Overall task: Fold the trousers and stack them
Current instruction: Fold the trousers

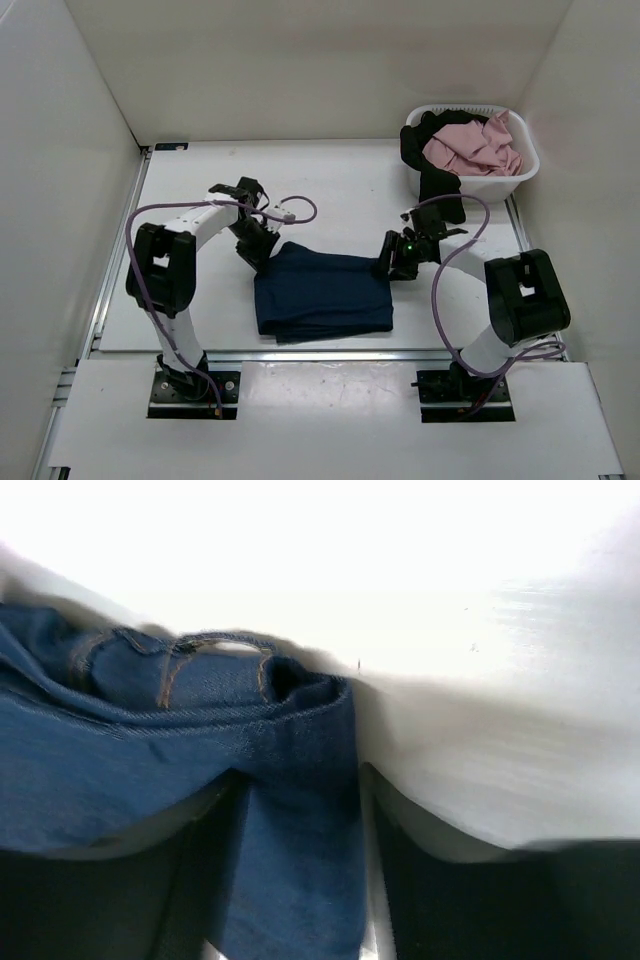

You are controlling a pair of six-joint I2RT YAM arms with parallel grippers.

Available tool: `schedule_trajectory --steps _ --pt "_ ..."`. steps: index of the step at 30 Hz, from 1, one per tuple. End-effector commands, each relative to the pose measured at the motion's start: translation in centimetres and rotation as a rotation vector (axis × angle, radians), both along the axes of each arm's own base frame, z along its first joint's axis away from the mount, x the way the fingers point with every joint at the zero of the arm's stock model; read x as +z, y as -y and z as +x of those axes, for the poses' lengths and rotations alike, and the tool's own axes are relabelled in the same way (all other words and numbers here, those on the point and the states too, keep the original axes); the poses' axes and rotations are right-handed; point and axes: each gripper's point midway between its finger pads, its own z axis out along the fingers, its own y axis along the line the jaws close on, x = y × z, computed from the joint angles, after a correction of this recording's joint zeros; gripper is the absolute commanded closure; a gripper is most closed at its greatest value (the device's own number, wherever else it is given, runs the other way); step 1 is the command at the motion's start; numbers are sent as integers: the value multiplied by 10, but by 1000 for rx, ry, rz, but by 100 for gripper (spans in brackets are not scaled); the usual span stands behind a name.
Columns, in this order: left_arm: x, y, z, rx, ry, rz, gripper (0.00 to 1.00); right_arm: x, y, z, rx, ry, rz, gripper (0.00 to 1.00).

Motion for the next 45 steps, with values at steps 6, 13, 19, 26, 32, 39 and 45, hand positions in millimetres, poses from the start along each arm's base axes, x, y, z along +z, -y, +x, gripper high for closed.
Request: schedule_trajectory --steps 6,13,19,26,32,39,45 --pt "9 2 64 53 119 -47 86 -3 14 36 -249 46 144 100" --pt "29 -1 135 87 254 -6 86 16 6 96 -335 115 223 100" --pt "39 -23 151 116 293 83 40 31 -5 130 -272 105 231 51" --pt "57 -40 80 174 216 4 25 16 15 57 -221 -30 108 25" --pt "29 -17 28 151 20 -134 25 9 -9 6 -120 -114 213 25" --pt "38 -4 47 141 47 -200 25 4 -18 2 -144 -125 268 31" --pt "38 4 42 134 22 -255 25 -4 -18 -7 -140 -153 259 50"
